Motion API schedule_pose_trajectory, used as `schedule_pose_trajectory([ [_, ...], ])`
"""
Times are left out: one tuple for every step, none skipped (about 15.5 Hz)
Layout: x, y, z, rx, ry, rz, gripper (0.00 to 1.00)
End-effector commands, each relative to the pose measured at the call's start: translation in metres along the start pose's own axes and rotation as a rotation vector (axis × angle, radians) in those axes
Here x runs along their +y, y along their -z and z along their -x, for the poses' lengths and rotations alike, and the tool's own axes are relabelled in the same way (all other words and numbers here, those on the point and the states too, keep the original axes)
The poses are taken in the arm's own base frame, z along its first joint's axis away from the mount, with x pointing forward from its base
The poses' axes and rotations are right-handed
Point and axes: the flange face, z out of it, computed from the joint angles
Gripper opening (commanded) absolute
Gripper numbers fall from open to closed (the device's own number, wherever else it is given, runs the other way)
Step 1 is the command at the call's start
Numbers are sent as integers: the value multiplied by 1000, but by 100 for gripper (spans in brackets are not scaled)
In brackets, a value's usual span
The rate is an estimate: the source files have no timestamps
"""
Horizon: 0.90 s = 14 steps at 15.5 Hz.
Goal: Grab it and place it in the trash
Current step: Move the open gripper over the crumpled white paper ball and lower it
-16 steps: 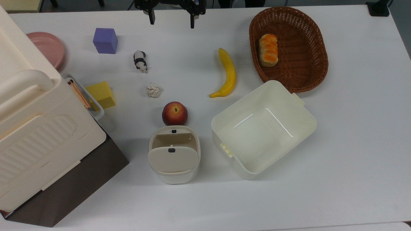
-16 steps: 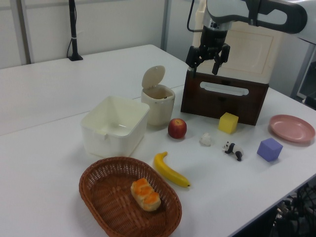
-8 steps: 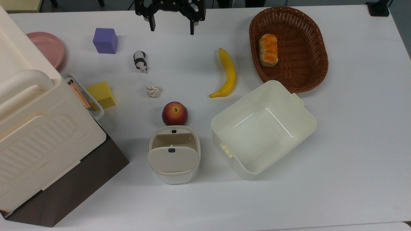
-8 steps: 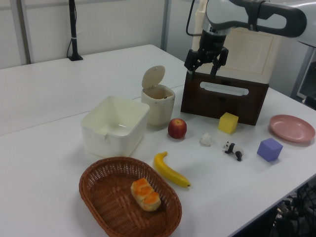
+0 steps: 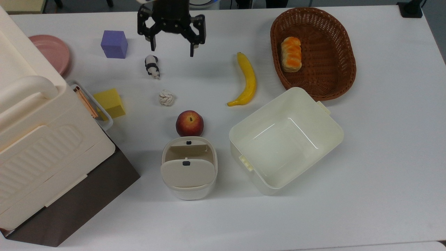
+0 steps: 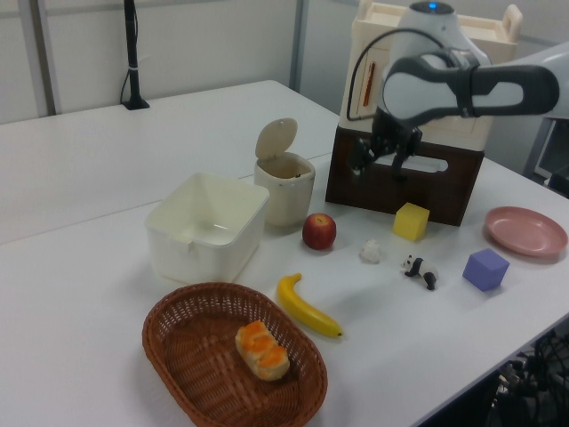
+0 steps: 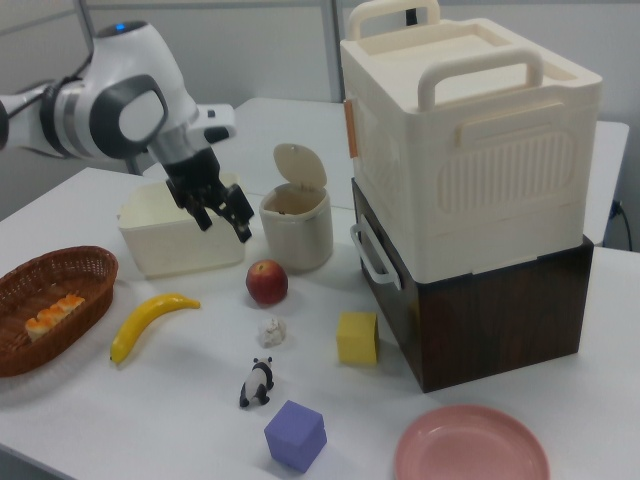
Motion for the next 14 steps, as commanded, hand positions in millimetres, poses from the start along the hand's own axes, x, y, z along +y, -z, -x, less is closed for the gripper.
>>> schedule_pose_trajectory([
  [23, -23, 8, -22, -32, 23, 100],
  [28, -32, 7, -37, -41, 26, 100],
  [32, -40, 6, -49, -47, 28, 100],
  [34, -51, 6, -69, -51, 32, 100],
  [36, -62, 5, -88, -55, 35, 100],
  [35, -76, 5, -111, -52, 39, 100],
  [34, -81, 4, -109, -52, 38, 100],
  [34, -87, 2, -101, -56, 36, 100],
  [32, -98, 1, -112, -55, 37, 100],
  [31, -110, 1, -129, -52, 40, 100],
  [30, -115, -1, -120, -51, 39, 100],
  [30, -118, -2, -114, -51, 37, 100],
  [29, -130, -1, -130, -47, 40, 100],
  [29, -135, -2, -135, -46, 43, 100],
])
